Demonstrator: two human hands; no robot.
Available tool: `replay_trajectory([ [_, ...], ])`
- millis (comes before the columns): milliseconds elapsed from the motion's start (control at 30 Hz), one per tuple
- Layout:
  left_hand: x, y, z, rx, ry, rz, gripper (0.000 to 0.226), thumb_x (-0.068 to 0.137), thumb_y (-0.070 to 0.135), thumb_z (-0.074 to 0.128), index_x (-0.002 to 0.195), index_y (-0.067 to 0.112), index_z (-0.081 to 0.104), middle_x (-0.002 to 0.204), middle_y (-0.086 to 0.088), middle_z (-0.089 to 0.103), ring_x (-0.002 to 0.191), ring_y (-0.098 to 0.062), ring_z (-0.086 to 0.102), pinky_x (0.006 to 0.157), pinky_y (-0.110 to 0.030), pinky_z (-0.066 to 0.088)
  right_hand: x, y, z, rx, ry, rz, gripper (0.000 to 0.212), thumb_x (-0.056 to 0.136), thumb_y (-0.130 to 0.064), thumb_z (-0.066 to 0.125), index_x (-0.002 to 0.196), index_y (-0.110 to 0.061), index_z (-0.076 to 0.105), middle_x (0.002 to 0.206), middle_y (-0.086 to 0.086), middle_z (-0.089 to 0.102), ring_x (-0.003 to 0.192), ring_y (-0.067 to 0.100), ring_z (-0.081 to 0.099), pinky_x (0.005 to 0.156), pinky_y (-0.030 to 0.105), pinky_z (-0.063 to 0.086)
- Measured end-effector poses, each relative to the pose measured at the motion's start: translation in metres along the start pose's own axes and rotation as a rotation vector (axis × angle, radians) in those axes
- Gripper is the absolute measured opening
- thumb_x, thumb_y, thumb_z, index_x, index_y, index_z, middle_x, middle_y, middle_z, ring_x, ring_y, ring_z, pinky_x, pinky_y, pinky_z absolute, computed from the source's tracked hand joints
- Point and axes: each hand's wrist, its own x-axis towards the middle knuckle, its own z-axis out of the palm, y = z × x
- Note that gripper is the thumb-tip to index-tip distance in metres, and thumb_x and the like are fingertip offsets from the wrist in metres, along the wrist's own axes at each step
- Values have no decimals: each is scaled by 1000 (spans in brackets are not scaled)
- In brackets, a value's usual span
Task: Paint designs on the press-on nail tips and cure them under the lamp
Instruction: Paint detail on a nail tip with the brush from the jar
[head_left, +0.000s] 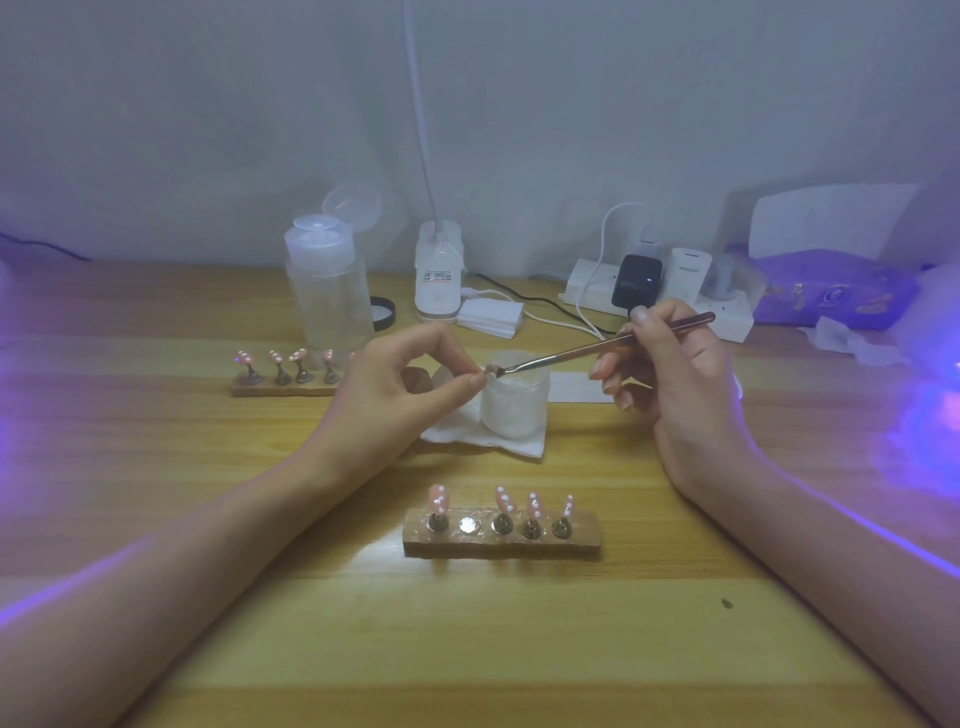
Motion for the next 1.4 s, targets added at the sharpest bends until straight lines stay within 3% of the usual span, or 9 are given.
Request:
replay_trajectory([
  [533, 1, -2, 0, -23, -16, -9, 14, 90, 10, 71, 79, 11, 63, 58, 21, 58, 43, -2, 35, 46, -9, 29, -1, -2, 1, -43, 22, -19, 25, 104, -18, 47, 80, -17, 44, 61, 8, 68, 50, 17, 59, 45, 21, 42],
  [667, 3, -2, 0, -50, 25, -22, 10, 91, 13, 70, 86, 21, 68, 87, 12, 70, 58, 1, 54, 52, -12, 39, 1, -1, -1, -28, 44, -14, 25, 104, -18, 47, 79, -17, 45, 60, 7, 67, 49, 16, 57, 45, 21, 42],
  [733, 4, -3, -1, -130, 65, -51, 11, 91, 14, 70, 88, 25, 71, 93, 13, 72, 54, 1, 51, 50, -13, 39, 1, -1, -2, -2, 60, 0, 25, 104, -19, 47, 78, -17, 46, 59, 8, 66, 48, 16, 55, 44, 21, 41],
  [900, 2, 0, -4, -221, 99, -72, 12, 88, 20, 72, 83, 30, 77, 92, 11, 73, 53, -3, 49, 48, -12, 39, 3, -1, -3, 28, 88, 30, 26, 103, -19, 48, 78, -19, 47, 57, 7, 65, 47, 15, 53, 44, 19, 40],
  [1000, 2, 2, -3, -256, 105, -87, 10, 86, 17, 74, 83, 26, 76, 77, 15, 71, 48, -7, 45, 42, -12, 37, 3, -1, -3, 40, 95, 42, 27, 103, -19, 49, 76, -20, 47, 57, 6, 64, 48, 14, 54, 44, 19, 40],
  [1100, 2, 4, -3, -274, 93, -81, 6, 80, 26, 74, 83, 21, 75, 85, 3, 75, 54, -15, 49, 47, -16, 41, 3, -2, -2, 46, 101, 62, 27, 102, -20, 50, 75, -21, 48, 56, 4, 63, 49, 14, 54, 44, 19, 40],
  [1167, 2, 4, -4, -281, 67, -77, 11, 76, 28, 75, 82, 19, 75, 87, -1, 76, 54, -14, 49, 49, -18, 43, 3, -2, -2, 57, 110, 81, 27, 102, -21, 50, 75, -21, 48, 56, 3, 63, 49, 13, 55, 45, 18, 40],
  [1300, 2, 5, -4, -287, 40, -109, 13, 71, 30, 79, 77, 20, 74, 69, 7, 69, 49, -8, 48, 49, -15, 42, 2, -4, -1, 96, 130, 109, 30, 102, -22, 51, 71, -21, 51, 55, 2, 62, 49, 11, 55, 44, 17, 41],
  [1400, 3, 5, -4, -297, 27, -126, 9, 72, 29, 79, 74, 25, 72, 75, -1, 70, 52, -9, 50, 49, -15, 42, 2, -5, -1, 108, 130, 113, 32, 102, -22, 51, 70, -21, 52, 54, 1, 61, 49, 11, 54, 44, 17, 40],
])
